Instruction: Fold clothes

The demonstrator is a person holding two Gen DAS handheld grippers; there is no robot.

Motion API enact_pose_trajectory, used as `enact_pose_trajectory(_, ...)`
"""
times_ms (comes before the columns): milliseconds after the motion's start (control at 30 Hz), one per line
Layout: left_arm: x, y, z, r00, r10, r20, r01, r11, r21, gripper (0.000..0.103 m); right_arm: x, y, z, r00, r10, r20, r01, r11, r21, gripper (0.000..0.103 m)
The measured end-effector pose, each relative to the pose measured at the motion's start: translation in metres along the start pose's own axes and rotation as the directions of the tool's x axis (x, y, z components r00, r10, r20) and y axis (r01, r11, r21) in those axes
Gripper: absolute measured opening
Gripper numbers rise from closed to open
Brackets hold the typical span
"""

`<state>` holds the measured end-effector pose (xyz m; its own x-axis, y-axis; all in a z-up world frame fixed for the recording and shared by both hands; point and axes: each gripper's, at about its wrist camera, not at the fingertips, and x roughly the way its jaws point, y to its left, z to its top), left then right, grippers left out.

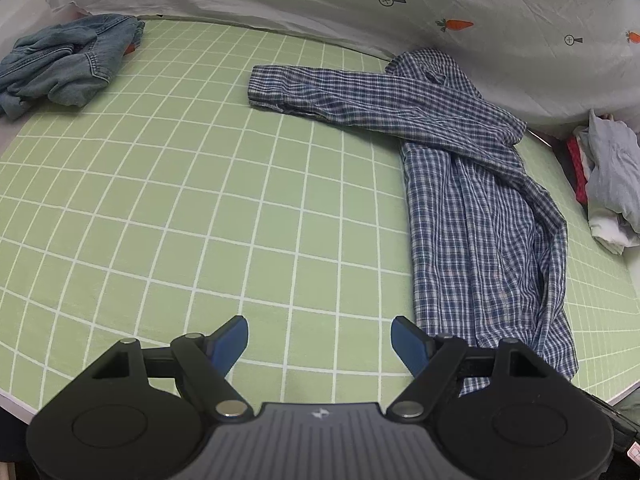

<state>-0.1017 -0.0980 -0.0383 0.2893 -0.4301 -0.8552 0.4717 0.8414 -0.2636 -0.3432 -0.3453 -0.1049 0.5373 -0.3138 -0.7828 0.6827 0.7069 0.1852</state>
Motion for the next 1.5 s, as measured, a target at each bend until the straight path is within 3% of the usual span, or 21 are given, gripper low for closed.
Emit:
enact_pose_trajectory(100,0.006,-0.008,0.006,1.000,0.004,0.003,-0.004,0.999,-0.033,0.079,-0.006,-0.001,0.006,1.000,0.005,0.024,-0.005,1.000,-0.017,0.046)
enact_pose_trajectory(167,0.010,-0.015,0.011,1.000,0.007,0.012,-0.007,0.999,-0.050,0.079,-0.010,-0.004,0.019,0.998,-0.016,0.067,0.019,0.999,-0.044,0.056)
enact_pose_trajectory(300,0.011,-0.028,0.026,0.999,0.032,0.042,-0.029,0.996,-0.081,0.079,-0.004,-0.013,0.057,0.990,-0.060,0.124,0.070,0.995,-0.071,0.073)
enact_pose_trajectory(467,0.018,-0.034,0.045,0.995,0.071,0.067,-0.061,0.988,-0.138,0.085,0.020,-0.020,0.105,0.985,-0.101,0.138,0.117,0.987,-0.114,0.092)
enact_pose_trajectory(733,0.044,-0.014,0.086,0.984,0.166,0.067,-0.148,0.965,-0.217,0.088,0.085,0.010,0.161,0.980,-0.136,0.144,0.173,0.945,-0.279,0.097)
enact_pose_trajectory(933,0.088,0.018,0.142,0.970,0.234,0.067,-0.207,0.939,-0.274,0.088,0.156,0.038,0.187,0.977,-0.177,0.118,0.210,0.890,-0.405,0.097)
enact_pose_trajectory(1033,0.113,0.030,0.170,0.969,0.240,0.051,-0.219,0.940,-0.261,0.088,0.177,0.049,0.194,0.970,-0.214,0.112,0.241,0.857,-0.455,0.097)
enact_pose_trajectory(1133,0.138,0.038,0.192,0.966,0.256,0.042,-0.239,0.942,-0.235,0.088,0.183,0.057,0.197,0.958,-0.232,0.166,0.284,0.825,-0.488,0.097)
enact_pose_trajectory(1200,0.149,0.041,0.201,0.963,0.267,0.042,-0.251,0.940,-0.230,0.088,0.185,0.060,0.200,0.952,-0.238,0.195,0.304,0.818,-0.488,0.095)
enact_pose_trajectory(1333,0.165,0.045,0.210,0.964,0.259,0.051,-0.242,0.944,-0.225,0.086,0.184,0.062,0.211,0.950,-0.219,0.222,0.298,0.849,-0.436,0.084)
enact_pose_trajectory(1433,0.172,0.044,0.211,0.964,0.262,0.054,-0.245,0.945,-0.216,0.078,0.184,0.065,0.220,0.962,-0.167,0.214,0.246,0.870,-0.428,0.053)
enact_pose_trajectory(1500,0.172,0.042,0.211,0.959,0.274,0.071,-0.256,0.947,-0.191,0.070,0.187,0.067,0.224,0.973,-0.127,0.193,0.200,0.880,-0.431,0.023)
